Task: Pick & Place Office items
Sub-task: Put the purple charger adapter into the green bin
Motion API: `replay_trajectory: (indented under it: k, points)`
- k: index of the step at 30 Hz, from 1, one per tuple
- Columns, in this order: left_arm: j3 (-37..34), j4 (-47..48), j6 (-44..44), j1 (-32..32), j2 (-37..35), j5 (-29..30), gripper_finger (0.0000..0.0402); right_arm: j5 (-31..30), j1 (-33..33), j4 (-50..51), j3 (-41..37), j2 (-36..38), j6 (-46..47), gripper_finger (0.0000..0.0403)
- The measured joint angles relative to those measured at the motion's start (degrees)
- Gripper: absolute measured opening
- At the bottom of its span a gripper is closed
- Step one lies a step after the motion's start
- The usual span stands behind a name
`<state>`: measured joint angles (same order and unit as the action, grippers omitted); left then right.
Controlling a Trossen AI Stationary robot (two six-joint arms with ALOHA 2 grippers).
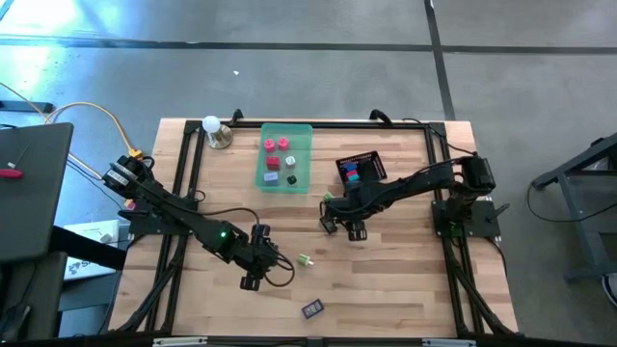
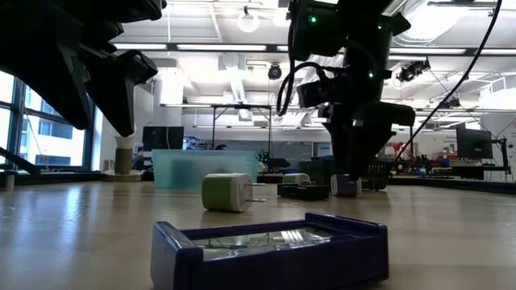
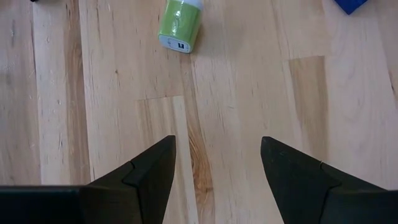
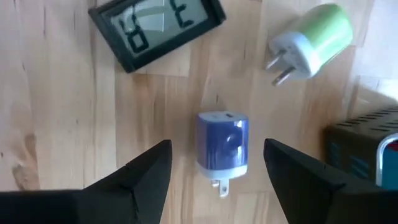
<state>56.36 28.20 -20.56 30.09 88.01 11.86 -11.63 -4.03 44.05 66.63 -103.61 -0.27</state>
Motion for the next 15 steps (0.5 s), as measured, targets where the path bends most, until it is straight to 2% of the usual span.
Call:
replay_trajectory:
  k: [12,15]
  points:
    - [-0.24,-0.20,-0.01,0.00,0.00,-0.02,0.0226,1.89,1.13,-1.50,-0.05,-2.58,-0.22,0.0243]
    - [-0.24,-0.30,-0.02,0.00,-0.02,-0.02,0.0226,4.29,1.66,-1.84,-0.09,-3.02,-1.15,0.0243]
